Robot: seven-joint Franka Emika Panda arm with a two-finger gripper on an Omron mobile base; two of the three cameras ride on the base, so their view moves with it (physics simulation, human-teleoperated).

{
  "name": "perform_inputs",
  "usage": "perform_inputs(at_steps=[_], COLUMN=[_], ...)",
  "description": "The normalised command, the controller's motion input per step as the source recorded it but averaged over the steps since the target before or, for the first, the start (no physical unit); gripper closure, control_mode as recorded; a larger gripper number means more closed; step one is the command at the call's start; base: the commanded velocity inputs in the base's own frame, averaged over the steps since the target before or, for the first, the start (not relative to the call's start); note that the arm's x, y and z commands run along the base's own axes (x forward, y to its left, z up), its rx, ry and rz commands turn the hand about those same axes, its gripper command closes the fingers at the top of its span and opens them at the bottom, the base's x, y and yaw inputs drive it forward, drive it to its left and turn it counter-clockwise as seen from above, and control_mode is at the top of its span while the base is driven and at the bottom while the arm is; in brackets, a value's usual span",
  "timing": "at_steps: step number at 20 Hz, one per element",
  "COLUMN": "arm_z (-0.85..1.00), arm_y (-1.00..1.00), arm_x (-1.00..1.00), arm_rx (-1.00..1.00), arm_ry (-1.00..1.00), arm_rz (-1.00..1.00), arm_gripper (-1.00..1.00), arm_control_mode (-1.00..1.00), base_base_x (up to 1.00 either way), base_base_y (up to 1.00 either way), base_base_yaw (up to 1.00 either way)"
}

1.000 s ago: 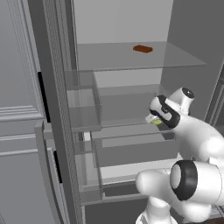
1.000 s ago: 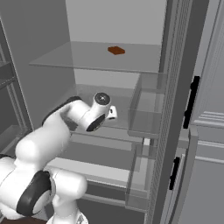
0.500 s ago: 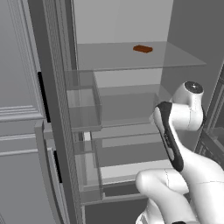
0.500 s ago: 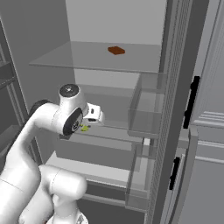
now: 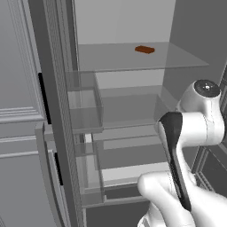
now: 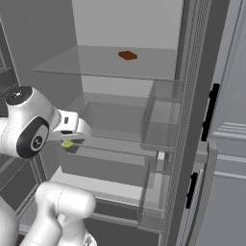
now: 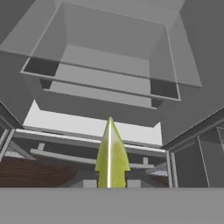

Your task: Grab a lemon wedge from the fridge and one ice cube from the ice bowl, and put them in the glass of lemonade.

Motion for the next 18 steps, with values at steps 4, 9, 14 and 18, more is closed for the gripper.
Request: perform_inputs(at_steps=[4,9,14,18], arm_z=[0.12,0.15,0.00,0.00], arm_y=[0.00,0.01,0.00,0.00], arm_x=[-0.90,-0.38,0.00,-0.03], arm_rx=[0.00,0.00,0.00,0.00], arm_ry=[-0.10,-0.10,0.00,0.00], arm_rz=[0.00,0.00,0.00,0.00], arm_gripper=[1.00,1.00,1.00,1.00], arm_control_mode=[-1.00,-1.00,-1.00,1.00], base_base_x=[0.00,0.00,0.00,-0.23], base_base_y=[0.00,0.00,0.00,0.00], base_base_yaw=[0.00,0.00,0.00,0.00])
